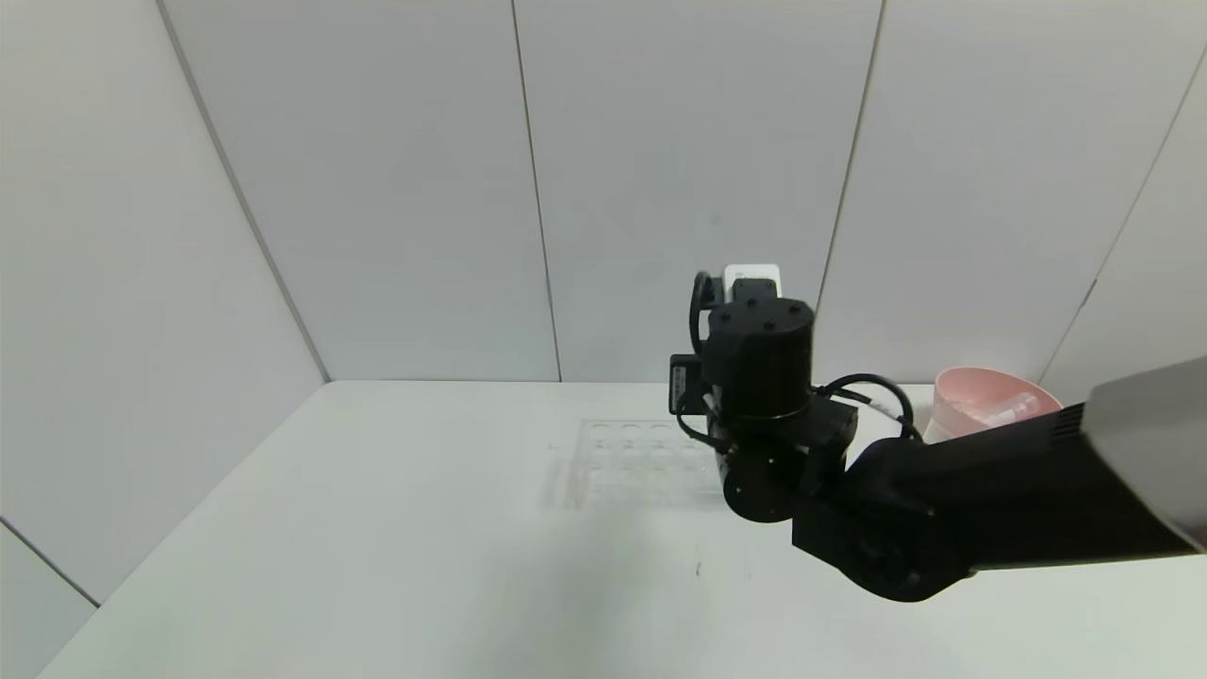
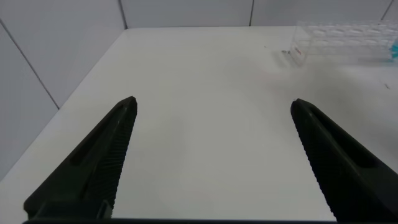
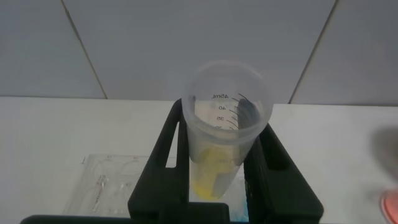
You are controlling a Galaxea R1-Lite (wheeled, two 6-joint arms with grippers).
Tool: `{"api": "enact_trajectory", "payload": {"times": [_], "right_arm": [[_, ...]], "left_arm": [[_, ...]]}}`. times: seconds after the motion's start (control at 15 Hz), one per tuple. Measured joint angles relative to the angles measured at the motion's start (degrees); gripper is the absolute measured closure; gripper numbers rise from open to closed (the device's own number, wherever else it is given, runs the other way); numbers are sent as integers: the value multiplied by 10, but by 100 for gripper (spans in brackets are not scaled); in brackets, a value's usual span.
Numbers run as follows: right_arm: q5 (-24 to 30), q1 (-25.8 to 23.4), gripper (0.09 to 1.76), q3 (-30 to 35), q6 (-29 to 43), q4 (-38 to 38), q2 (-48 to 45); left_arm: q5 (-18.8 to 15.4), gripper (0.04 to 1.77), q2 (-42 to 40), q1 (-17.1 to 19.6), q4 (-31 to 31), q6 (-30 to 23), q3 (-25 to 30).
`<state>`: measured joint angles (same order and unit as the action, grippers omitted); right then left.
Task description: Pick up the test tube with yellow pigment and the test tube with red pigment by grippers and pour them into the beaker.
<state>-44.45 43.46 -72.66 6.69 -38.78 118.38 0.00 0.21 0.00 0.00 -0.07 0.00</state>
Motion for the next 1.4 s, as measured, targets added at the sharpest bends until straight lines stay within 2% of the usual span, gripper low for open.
{"api": "enact_trajectory", "payload": {"times": [0.2,0.4,0.6,0.93,1.13,1.27,1.4], "right_arm": [[28,-29,129,8,-32,44,-70],[80,-94,129,23,-40,119,-142],[176,-177,129,51,-41,176,-202],[344,-306,129,109,-45,214,-263],[406,-376,129,131,-59,215,-278],[482,-432,129,136,-101,215,-280],[546,-486,129,136,-185,213,-272]], "left_arm": [[0,5,0,0,0,0,0],[0,5,0,0,0,0,0],[0,5,0,0,0,0,0],[0,5,0,0,0,0,0],[0,5,0,0,0,0,0],[0,5,0,0,0,0,0],[0,5,0,0,0,0,0]]}}
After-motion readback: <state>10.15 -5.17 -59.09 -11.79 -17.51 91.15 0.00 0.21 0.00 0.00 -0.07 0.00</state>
